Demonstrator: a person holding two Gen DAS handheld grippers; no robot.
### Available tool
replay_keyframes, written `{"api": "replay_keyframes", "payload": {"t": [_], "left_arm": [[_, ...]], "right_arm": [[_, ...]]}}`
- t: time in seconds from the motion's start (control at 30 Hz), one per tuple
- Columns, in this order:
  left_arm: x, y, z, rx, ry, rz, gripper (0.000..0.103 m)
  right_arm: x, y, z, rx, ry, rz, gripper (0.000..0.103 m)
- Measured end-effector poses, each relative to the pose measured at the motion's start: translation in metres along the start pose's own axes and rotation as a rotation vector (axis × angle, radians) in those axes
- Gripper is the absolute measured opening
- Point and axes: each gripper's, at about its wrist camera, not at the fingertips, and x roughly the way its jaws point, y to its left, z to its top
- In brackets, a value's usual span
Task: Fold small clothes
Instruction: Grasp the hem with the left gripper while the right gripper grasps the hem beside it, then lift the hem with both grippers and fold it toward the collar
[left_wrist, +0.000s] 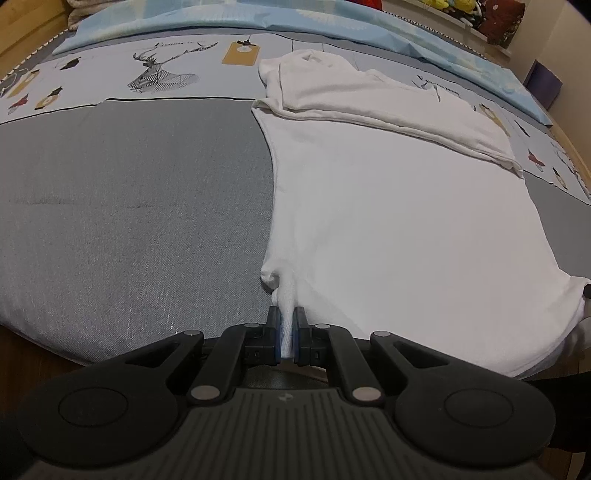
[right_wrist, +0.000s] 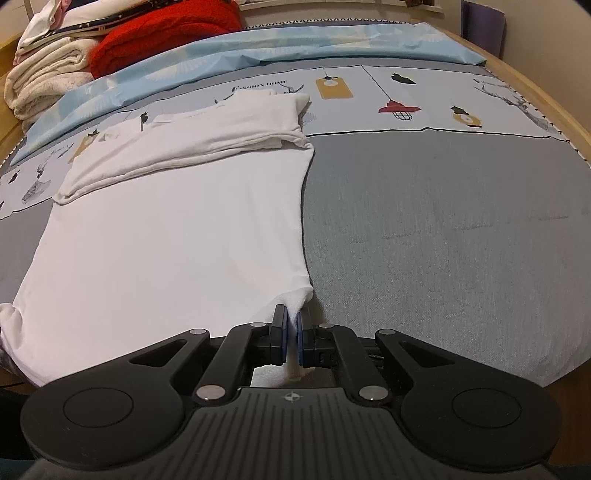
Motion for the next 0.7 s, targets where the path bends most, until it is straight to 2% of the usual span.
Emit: {"api": "replay_keyframes", "payload": {"t": [0.17,0.3,0.53,0.7], "left_arm": [[-0.006,-0.001,0.000,0.009,-0.021,-0.001,0.006],[-0.020,-0.001,0.007,0.019,-0.091,0.001,0.006],[-0.074,-0.001,0.028,-0.010,-0.253,-0.048,0.006],[-0.124,-0.008,0.033,-0.024,-0.348,-0.105,0.005]], "right_arm": [[-0.003,0.000,-0.001,0.007,-0.015,-0.006,0.005],[-0.013,-0.003,0.005,0.049,-0.057,0.025,0.004],[-0.068,-0.008,0.040,0.129,-0.234,0.088,0.004],[-0.117,-0.001,0.055,0.114,-0.342,0.169,0.004]]}}
